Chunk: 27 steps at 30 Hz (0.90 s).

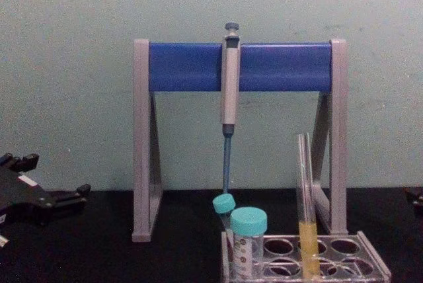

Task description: Pick up the test tube from the test tube rack, shake it, then place it back into the test tube rack.

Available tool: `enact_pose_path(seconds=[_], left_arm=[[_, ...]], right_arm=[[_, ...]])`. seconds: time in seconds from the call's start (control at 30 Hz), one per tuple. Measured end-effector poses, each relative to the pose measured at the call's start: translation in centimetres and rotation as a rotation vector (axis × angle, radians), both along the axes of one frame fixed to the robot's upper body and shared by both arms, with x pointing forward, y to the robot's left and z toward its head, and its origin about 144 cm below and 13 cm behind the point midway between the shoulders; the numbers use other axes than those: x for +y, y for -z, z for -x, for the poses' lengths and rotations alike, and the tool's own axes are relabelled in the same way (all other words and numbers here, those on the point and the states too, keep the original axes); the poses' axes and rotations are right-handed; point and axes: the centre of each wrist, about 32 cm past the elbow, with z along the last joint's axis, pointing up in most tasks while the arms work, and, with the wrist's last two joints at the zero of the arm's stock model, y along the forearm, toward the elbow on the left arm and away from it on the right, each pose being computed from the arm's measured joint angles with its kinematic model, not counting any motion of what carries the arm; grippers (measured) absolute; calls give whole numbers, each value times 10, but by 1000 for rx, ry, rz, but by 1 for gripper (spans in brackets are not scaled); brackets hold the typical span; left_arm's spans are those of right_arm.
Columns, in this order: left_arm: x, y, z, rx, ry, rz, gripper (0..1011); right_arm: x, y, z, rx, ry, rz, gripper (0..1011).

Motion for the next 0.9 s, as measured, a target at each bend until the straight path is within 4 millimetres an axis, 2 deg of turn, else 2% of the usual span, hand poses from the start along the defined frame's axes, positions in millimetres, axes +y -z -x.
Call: enact_pose_path(seconds=[0.5,0.9], left_arm=[[0,0,0,0,0,0,1001],[0,0,0,0,0,0,1001]], right_arm=[[2,-9,6,-51,-30,-14,1000],[3,-30,16,-71,-246,-60,1000]])
